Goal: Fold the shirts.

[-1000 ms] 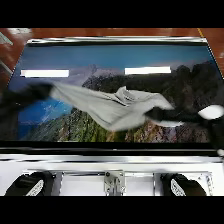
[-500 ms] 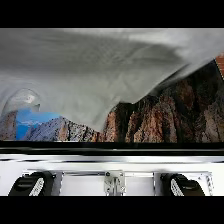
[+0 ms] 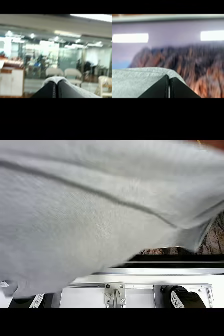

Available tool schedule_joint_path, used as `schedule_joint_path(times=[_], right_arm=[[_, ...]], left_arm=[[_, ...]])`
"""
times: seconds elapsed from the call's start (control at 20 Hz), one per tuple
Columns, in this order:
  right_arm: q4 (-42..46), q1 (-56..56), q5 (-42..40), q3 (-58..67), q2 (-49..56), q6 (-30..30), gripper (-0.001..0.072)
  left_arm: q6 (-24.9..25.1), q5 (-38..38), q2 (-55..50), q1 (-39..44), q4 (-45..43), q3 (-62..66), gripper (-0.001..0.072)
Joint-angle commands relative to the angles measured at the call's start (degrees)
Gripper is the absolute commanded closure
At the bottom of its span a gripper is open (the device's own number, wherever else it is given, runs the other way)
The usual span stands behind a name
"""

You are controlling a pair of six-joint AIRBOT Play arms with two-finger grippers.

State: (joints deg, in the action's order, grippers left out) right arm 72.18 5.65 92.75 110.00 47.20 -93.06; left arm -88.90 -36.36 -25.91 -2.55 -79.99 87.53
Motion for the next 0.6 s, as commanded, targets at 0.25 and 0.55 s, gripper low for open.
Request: schedule_joint_path(times=[0.25, 0.55], right_arm=[[2.7, -0.1, -20.6, -34.0, 11.0, -2.7, 0.0656], [-8.2, 0.0, -46.3, -40.6, 32.0, -3.1, 0.0656]], left_arm=[[-2.8, -2.9, -19.3, 0.0, -7.2, -13.6, 0.0666], [-6.0, -3.4, -41.7, 0.1, 2.1, -15.0, 0.0665]])
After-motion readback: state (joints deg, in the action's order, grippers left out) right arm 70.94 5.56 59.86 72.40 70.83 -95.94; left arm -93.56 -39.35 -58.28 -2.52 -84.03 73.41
